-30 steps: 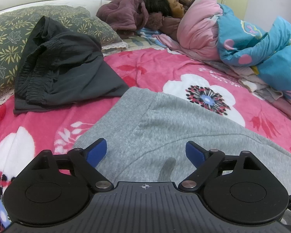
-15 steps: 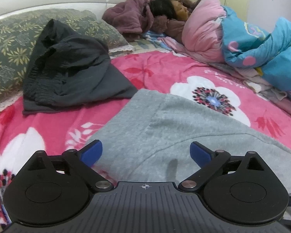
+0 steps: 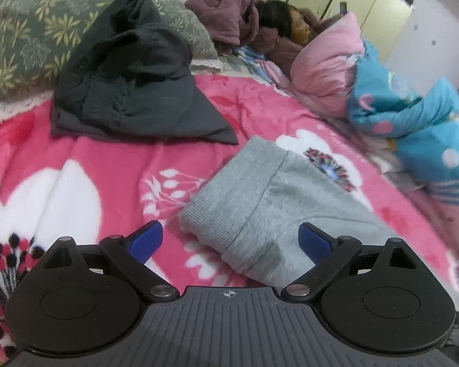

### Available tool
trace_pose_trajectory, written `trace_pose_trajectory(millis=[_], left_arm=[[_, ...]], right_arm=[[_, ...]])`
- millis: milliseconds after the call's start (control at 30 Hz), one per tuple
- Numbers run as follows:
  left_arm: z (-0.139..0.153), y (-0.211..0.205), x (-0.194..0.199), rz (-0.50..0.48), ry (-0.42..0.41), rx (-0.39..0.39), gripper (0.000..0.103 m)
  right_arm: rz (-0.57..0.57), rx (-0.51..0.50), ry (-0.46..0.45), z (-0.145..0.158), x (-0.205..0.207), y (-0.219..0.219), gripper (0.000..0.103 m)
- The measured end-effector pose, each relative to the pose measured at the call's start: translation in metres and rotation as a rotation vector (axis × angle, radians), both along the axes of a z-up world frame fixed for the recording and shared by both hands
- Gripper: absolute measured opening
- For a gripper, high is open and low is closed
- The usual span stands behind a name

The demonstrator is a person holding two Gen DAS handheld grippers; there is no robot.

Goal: Fold clothes

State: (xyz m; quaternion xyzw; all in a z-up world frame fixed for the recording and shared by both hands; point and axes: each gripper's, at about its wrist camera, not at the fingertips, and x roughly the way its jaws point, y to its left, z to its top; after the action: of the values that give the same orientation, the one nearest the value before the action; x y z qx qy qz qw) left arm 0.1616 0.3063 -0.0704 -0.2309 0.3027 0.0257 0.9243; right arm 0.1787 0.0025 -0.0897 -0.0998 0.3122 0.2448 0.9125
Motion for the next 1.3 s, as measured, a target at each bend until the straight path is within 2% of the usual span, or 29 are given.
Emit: trace_pose_trajectory(millis=[200,333,567,700,1033,1300], left_arm=[[0.004,0.001,-0.011,-0.104,-0.033,-0.112,0.086],[0.002,0.001,-0.018,-0.178,-0.034,-0.239,0.082],[-0.013,-0.001,-0.009,-0.238,0.029,-0.408,0.075],[-0.021,-0.001,-0.003,-0.255,0.054,-0.496,0.074],[-0.04,-0.003,0.01,-0.182,0.129,-0.511,0.074],[-0.046,-0.003,0.019,-0.139,0.13,-0.509,0.074]], right_arm=[[0.0,0.004,0.001,0.0,0.0,-0.001,0.035],[0.001,0.007,0.002,0.0,0.0,-0.001,0.035],[0.0,0.009,0.002,0.0,0.0,-0.001,0.036],[0.001,0.012,0.001,0.0,0.0,-0.001,0.036],[0.002,0.017,0.002,-0.001,0.0,-0.002,0.036],[0.003,0.016,0.001,-0.001,0.001,-0.002,0.036]])
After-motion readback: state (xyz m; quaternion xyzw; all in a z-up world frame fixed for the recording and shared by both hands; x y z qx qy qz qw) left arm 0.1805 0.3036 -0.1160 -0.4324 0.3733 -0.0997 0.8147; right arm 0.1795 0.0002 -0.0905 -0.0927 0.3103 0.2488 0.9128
